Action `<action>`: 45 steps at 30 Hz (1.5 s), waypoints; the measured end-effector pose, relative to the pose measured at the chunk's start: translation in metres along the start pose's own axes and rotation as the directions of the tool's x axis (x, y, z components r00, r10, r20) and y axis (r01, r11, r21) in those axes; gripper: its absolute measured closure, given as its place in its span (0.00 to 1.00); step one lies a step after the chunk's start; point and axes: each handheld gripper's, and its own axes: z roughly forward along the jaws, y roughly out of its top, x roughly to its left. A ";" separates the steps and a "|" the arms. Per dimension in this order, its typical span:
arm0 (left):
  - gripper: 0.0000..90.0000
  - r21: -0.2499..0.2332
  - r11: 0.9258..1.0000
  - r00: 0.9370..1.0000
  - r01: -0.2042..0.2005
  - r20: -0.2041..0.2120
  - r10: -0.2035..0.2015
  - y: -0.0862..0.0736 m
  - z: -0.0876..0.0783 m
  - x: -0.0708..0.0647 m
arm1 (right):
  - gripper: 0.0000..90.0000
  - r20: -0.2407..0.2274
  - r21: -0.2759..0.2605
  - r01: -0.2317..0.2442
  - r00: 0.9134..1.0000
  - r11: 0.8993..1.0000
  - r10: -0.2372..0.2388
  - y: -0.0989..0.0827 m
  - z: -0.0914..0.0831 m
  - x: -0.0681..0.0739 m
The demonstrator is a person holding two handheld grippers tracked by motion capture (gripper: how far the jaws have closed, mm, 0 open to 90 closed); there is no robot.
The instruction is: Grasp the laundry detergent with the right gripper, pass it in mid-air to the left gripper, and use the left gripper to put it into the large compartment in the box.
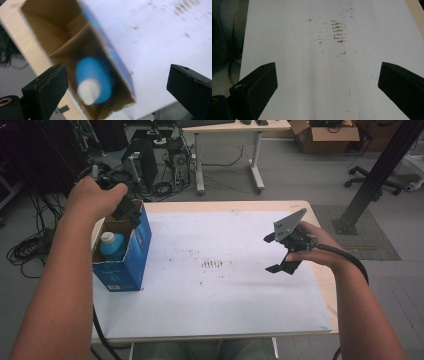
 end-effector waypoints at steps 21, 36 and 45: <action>0.05 -0.027 0.928 0.925 -0.372 0.068 0.373 0.033 -0.033 -0.041 | 0.03 0.015 0.025 -0.009 1.000 1.000 0.008 -0.003 -0.011 -0.003; 0.05 -0.024 0.825 0.817 -0.564 0.125 0.562 0.051 -0.027 -0.075 | 0.03 0.000 0.051 -0.004 1.000 0.999 0.004 0.002 -0.010 -0.008; 0.05 0.005 0.780 0.772 -0.625 0.151 0.618 0.057 -0.012 -0.092 | 0.03 -0.007 0.073 0.001 1.000 0.997 0.000 0.005 -0.008 -0.006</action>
